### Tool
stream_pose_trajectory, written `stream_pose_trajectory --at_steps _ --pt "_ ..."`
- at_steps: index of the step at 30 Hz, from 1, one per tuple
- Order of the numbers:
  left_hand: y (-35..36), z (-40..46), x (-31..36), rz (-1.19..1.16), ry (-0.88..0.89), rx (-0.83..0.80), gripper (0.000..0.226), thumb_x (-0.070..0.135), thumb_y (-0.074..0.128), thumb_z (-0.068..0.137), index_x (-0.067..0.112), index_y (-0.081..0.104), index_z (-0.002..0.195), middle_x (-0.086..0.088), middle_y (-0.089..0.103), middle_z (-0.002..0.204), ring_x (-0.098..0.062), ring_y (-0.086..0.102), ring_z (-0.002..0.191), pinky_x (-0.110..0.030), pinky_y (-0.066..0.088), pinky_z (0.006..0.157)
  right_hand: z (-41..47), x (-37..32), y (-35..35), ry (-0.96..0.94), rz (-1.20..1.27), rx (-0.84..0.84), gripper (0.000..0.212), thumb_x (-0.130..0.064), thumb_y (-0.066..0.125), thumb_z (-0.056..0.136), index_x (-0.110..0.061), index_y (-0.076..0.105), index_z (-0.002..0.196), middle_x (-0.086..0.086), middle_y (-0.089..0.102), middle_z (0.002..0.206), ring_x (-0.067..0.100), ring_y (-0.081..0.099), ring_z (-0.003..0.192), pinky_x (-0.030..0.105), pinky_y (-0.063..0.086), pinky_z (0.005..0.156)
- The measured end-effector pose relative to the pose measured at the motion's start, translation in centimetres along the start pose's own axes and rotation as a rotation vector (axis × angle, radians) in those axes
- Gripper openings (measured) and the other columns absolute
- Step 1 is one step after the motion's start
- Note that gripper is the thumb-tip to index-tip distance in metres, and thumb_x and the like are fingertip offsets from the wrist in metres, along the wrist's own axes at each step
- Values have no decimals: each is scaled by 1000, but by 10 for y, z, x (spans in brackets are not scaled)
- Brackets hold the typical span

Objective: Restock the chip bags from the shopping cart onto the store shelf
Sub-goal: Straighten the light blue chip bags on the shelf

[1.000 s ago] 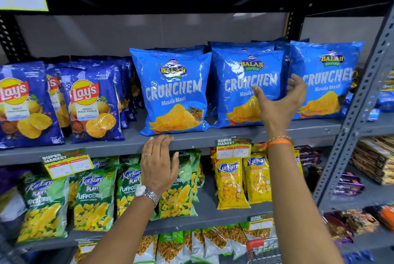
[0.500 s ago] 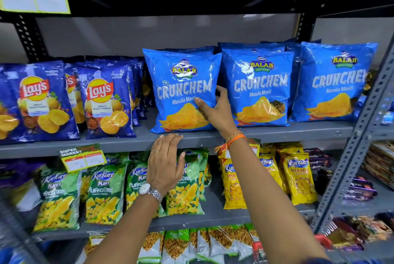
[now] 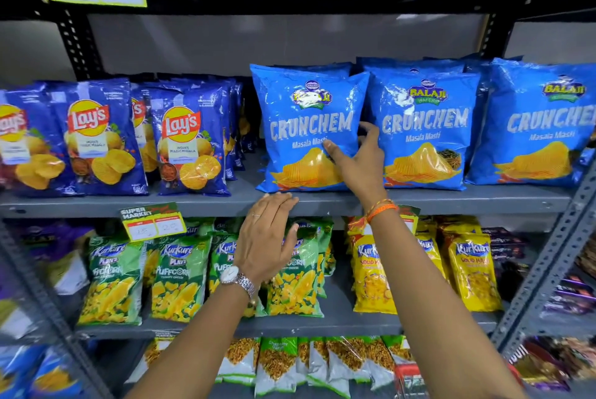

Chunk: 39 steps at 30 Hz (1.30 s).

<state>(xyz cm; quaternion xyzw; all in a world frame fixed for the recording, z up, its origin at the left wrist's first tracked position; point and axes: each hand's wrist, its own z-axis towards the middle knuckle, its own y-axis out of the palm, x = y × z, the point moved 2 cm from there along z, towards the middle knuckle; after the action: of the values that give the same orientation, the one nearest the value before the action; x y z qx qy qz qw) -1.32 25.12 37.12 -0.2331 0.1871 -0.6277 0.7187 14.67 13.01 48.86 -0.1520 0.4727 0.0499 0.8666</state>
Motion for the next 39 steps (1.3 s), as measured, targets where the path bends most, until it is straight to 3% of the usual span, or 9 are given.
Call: stream_pose_trajectory --at_steps 3,6,10,13,16,19,25,39 --pt "-27 -4 -24 76 50 55 47 27 55 96 7 60 139 -9 63 139 -24 53 133 -32 22 127 -11 -15 -4 -75 -211 11 91 -39 75 87 1 27 153 19 45 152 33 43 143 43 39 117" --pt "-60 -12 -65 172 51 100 47 27 56 97 6 59 139 -10 62 140 -26 53 133 -35 22 128 -29 -38 2 -138 -442 49 93 -33 70 90 8 19 156 26 28 161 39 26 152 45 24 124" --pt "-98 -32 -129 265 -6 101 47 29 50 100 4 59 139 -12 61 139 -30 53 132 -38 26 125 -60 -76 35 -331 -381 206 67 -26 69 88 5 44 142 25 47 143 41 46 133 38 32 114" --pt "-115 -50 -170 300 -43 82 50 30 49 98 4 58 140 -13 60 141 -32 53 133 -37 23 125 -72 -91 85 -339 -130 37 56 -26 74 88 -1 54 134 16 60 126 30 62 112 32 50 98" --pt "-125 -67 -200 316 -50 70 49 31 48 99 3 58 138 -15 61 137 -34 55 129 -37 21 126 -76 -98 139 -214 -79 -170 75 -37 77 85 -5 43 144 9 56 131 23 59 116 38 52 99" --pt "-128 -78 -222 287 -86 58 49 31 47 99 2 58 137 -17 62 132 -35 55 124 -38 25 124 -72 -95 177 -102 -51 -231 82 -37 81 81 -4 41 145 8 59 132 22 60 116 42 49 105" --pt "-129 -88 -244 137 -81 45 43 32 47 103 8 56 138 -10 61 132 -30 55 124 -41 39 111 -73 -84 204 -9 43 -160 65 -35 87 72 -13 58 126 8 68 125 25 68 114 48 58 96" --pt "-129 -86 -238 37 -160 91 41 26 50 99 5 63 132 -12 66 128 -32 59 120 -49 45 108 -78 -88 210 -21 4 -166 50 -25 84 81 -8 62 123 8 73 121 25 70 111 45 59 95"
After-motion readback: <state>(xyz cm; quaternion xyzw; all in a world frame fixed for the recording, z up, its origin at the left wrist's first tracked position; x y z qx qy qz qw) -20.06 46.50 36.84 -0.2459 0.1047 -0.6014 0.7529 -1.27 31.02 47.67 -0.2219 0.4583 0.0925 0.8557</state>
